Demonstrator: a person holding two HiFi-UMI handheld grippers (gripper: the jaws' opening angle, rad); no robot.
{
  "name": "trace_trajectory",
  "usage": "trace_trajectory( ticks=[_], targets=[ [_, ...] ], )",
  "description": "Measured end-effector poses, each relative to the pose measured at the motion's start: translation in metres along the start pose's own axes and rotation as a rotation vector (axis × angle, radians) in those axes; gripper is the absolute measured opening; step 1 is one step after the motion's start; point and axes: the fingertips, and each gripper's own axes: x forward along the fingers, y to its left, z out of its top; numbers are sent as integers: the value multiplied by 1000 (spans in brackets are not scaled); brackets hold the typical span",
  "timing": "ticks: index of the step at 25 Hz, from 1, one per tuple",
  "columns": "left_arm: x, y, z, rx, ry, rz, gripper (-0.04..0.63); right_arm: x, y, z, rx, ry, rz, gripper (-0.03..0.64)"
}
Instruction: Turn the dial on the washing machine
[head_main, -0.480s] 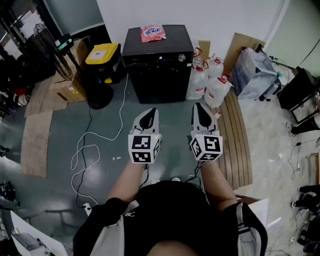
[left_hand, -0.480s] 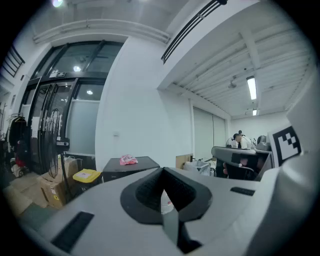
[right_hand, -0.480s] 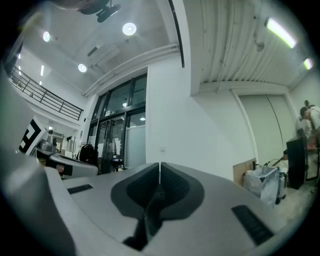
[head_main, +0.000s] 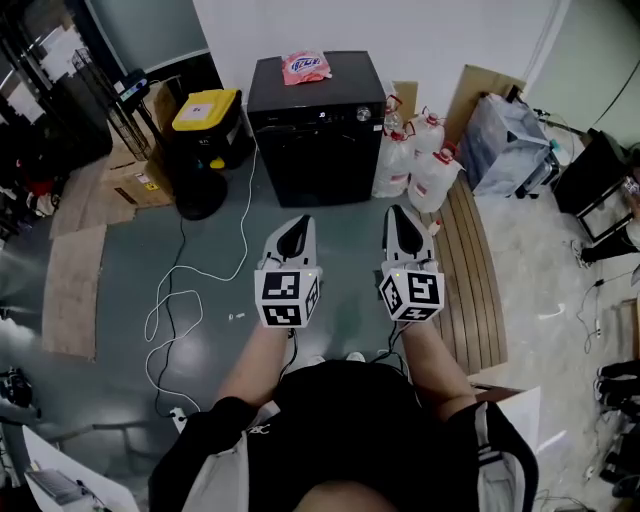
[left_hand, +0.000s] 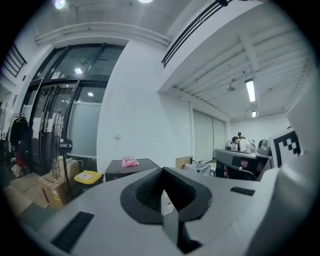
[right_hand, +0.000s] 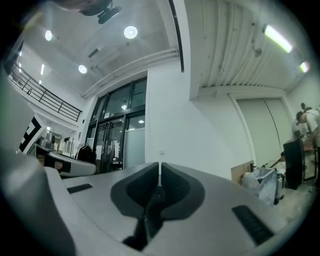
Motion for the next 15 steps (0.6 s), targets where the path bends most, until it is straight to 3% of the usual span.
trace_trajectory(
  ticks=[15],
  targets=[
    [-15,30,-5,-11,-30,-59,9,-4,38,-4,-55,1,-52,-3]
  ],
)
